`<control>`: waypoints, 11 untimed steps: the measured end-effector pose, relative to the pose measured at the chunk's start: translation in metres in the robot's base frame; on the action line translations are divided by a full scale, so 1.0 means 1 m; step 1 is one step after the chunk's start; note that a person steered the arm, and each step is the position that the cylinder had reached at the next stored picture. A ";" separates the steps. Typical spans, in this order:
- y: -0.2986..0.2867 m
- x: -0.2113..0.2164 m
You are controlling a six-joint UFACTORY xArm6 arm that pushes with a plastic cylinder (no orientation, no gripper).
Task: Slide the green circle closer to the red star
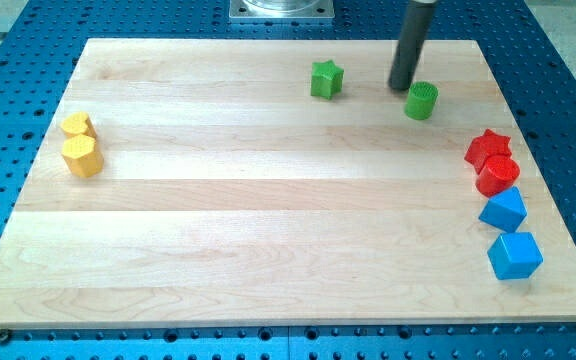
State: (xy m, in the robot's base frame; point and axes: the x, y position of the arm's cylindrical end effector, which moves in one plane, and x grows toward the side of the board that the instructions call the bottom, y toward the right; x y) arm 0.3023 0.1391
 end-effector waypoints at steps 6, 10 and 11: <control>0.100 -0.004; -0.074 0.070; -0.109 0.030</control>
